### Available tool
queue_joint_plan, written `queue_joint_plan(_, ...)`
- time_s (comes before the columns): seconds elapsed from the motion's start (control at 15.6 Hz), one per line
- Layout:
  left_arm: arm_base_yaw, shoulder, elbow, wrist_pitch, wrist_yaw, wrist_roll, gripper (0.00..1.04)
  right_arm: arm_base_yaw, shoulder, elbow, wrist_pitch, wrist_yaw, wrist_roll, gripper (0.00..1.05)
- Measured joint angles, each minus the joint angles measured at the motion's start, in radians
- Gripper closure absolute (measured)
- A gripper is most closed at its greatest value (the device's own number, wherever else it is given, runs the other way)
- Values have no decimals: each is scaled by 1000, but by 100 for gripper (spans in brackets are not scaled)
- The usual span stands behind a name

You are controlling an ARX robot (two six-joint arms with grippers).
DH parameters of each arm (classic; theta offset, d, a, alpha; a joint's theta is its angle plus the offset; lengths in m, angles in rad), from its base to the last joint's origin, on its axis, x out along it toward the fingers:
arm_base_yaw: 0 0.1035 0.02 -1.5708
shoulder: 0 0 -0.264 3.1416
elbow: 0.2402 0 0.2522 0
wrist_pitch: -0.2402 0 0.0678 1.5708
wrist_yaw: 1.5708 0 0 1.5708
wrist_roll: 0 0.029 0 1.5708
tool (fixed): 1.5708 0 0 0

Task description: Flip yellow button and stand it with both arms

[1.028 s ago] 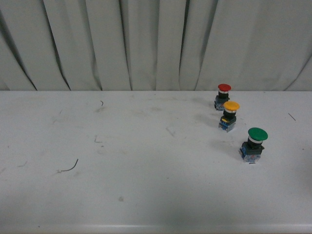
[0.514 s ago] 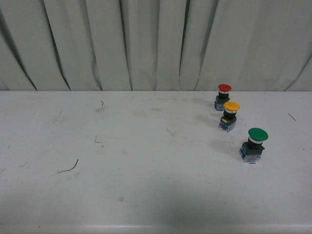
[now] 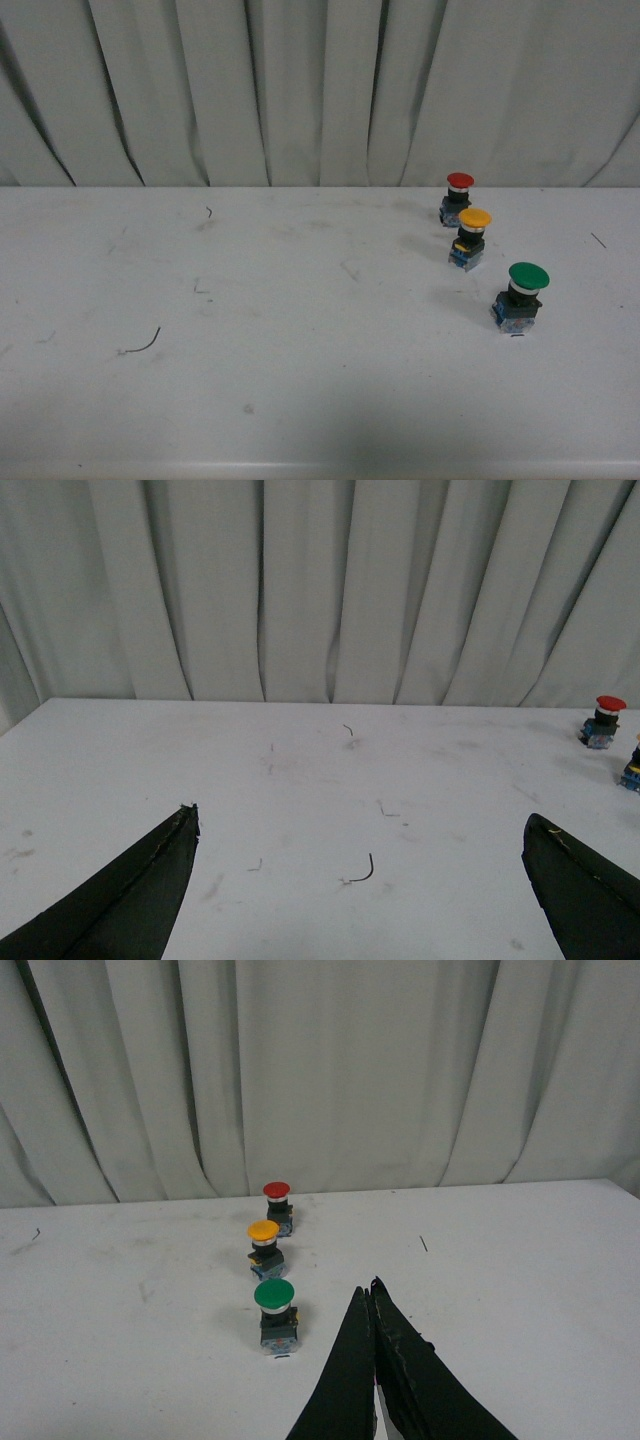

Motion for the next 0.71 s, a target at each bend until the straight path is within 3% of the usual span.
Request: queue_joint_plan(0.71,0,0,0,0,0,0,7,0,-268,0,-270,0,0,103)
